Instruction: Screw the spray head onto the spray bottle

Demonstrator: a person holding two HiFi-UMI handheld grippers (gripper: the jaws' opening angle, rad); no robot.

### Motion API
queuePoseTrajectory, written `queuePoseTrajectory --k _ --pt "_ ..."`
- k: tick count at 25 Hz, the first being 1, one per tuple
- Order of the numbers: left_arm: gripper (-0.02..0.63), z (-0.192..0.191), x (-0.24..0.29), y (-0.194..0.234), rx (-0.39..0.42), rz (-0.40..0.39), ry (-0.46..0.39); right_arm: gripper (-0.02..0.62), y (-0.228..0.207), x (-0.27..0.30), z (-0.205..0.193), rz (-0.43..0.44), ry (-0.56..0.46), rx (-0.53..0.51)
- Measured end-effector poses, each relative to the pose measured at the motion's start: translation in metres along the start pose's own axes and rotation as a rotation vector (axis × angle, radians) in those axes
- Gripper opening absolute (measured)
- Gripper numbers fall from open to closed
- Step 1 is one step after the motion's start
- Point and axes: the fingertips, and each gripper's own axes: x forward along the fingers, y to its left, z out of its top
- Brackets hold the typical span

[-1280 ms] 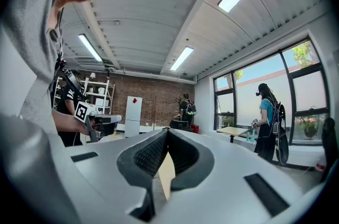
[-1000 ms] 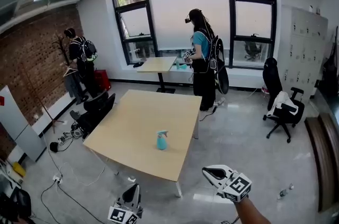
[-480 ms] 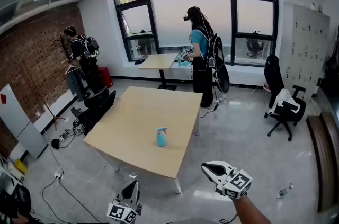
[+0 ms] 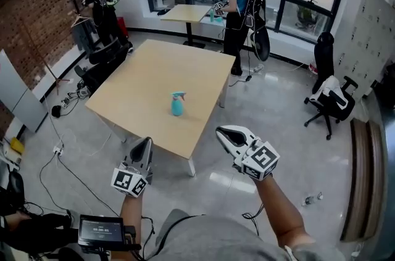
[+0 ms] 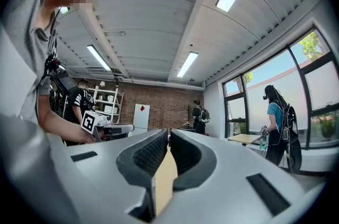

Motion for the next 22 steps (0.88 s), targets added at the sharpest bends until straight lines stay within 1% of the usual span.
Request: queuePoseTrajectory --k 4,8,11,14,17,20,22 --pt "0.003 -0.006 0.029 0.024 -0.005 0.003 0.003 0.008 -0.023 0.033 -0.001 0.009 0.018 0.003" --pt "0.003 -0.02 0.065 0.06 -0.016 -0.007 0.001 0.008 -0.05 0.076 -0.01 0.01 0.031 0.008" --pt "0.005 -0.045 0.094 0.095 -0.045 -0.031 0.006 0.008 -0.074 0.114 -0.023 -0.004 0.036 0.011" --pt "0.003 -0.073 0.129 0.142 -0.078 -0.067 0.017 0.008 -0.102 0.164 -0.039 -0.025 0.043 0.033" --pt "0.003 -0.091 0.163 0.182 -0.102 -0.104 0.024 0.008 -0.125 0.209 -0.049 -0.042 0.033 0.049" --pt "0.005 -0.099 0.185 0.192 -0.113 -0.129 0.038 0.008 -0.141 0.224 -0.045 -0.058 0.003 0.056" --pt "0.005 -0.105 0.202 0.204 -0.112 -0.141 0.052 0.008 -0.153 0.239 -0.045 -0.058 0.004 0.057"
